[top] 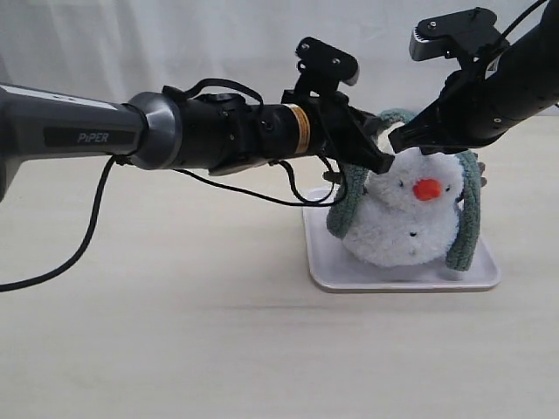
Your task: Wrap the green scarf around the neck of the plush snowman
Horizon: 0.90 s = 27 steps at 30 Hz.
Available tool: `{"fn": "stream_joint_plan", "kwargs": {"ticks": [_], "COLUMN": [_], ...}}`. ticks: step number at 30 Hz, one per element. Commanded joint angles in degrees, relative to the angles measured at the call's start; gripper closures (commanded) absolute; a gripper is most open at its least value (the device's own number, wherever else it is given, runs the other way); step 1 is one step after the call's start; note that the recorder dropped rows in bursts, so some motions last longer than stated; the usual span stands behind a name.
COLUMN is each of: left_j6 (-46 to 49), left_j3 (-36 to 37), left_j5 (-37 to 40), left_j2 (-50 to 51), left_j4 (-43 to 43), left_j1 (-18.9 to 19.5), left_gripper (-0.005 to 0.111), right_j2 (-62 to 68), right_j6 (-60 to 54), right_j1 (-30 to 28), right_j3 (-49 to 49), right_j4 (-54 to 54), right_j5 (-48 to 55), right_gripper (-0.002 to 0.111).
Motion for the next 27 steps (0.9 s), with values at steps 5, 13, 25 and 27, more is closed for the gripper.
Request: {"fn": "stream_joint_plan", "kwargs": {"ticks": [5,13,25,27], "left_j6": [-0.8,-0.5,1.0,1.0], "left_j3": [-0.1,-0.1,-0.1,-0.1], "left_j5": [10.1,17.9,22.2,23.6], "left_j2": [0.6,0.6,-0.6,-0.8], "left_j4": [2.8,2.8,2.8,2.8], "left_j1": [-4.5,-4.7,-7.5,-7.5], "left_gripper": [0.107,0.107,0.107,0.107], "right_j2": [-0.1,-0.1,0.0,0.8], "right_j6": [-0.3,-0.3,-0.3,-0.3], "right_j1": [-0.2,-0.2,-0.2,-0.2], "right_j3": [-0.5,-0.5,1.0,1.1], "right_j4": [0.1,0.1,0.1,0.5], "right_j5": [0.1,0.1,-6.0,-5.9], "right_gripper": [0.104,0.104,0.104,0.104]}}
